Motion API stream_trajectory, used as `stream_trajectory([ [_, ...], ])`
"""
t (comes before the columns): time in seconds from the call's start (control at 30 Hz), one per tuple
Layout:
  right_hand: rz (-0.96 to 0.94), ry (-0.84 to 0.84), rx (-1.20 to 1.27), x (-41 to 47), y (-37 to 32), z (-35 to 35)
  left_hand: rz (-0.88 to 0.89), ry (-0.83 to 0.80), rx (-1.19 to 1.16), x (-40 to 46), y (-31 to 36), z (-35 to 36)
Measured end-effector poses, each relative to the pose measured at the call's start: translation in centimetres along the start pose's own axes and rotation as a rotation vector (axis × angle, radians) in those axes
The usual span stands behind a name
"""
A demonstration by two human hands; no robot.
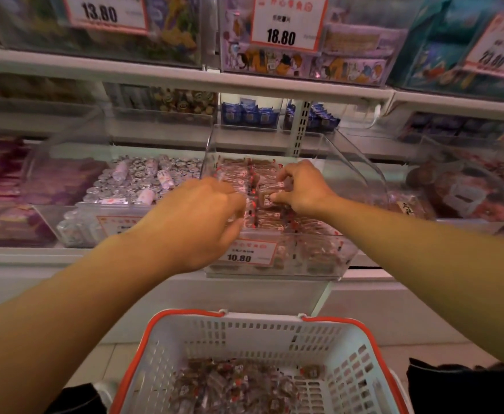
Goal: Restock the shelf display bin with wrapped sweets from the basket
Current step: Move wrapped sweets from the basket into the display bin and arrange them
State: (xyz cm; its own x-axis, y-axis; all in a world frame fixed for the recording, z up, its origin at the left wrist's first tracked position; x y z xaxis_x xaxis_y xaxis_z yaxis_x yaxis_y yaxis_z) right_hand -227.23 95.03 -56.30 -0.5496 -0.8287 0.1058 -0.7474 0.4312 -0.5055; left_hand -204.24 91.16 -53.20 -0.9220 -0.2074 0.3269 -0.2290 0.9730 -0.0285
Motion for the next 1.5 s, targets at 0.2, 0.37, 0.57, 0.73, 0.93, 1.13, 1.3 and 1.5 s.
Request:
stream_trajectory([
  [0.2, -0.108, -0.187, -0.330, -0.4, -0.7, 1.5, -0.003, -0.029, 0.029, -0.1, 0.5, 0.6],
  [0.37, -0.146, -0.179, -0.443, 0.5, -1.8, 1.7, -0.011, -0.023, 0.023, -0.1, 0.7, 0.7],
  [0.57, -0.139, -0.252, -0.623, 0.4, -0.1, 2.3, -0.012, -0.036, 0.039, -0.2, 0.6, 0.8],
  [0.73, -0.119, -0.225, -0.636, 0.6, -0.5, 2.0, -0.035, -0.037, 0.011, 0.1, 0.8, 0.8],
  [0.93, -0.199, 0.044, -0.366, -3.6, -3.4, -2.2, 0.063, 0.230, -0.076, -1.1, 2.1, -0.6],
  [1.13, -0.557, 0.652, 0.172, -17.8, -0.8, 3.3, 0.102, -0.045, -0.055, -4.8, 4.3, 6.5],
  [1.3, 0.136, -0.706, -0.030, -24.7, 9.4, 19.6, -0.291, -0.953, -0.209, -12.8, 5.8, 20.2],
  [1.5, 0.613, -1.185, -0.117, -32.1, 17.6, 26.8, -0.560, -1.452, -0.461, -22.2, 13.4, 31.8],
])
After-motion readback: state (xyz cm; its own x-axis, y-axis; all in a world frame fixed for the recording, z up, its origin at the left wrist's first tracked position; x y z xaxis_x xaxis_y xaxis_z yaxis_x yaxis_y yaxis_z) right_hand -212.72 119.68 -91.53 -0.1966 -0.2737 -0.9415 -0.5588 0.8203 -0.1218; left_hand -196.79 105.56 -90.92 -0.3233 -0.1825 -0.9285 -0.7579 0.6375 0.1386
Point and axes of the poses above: each hand's wrist, its own x-axis towards the middle knuckle, its own z-axis out of the palm, y = z × x, the point moved 2 cm from there along x, towards the middle knuckle, and after that the axes turned 3 degrees about -y, right-handed, at the moved point
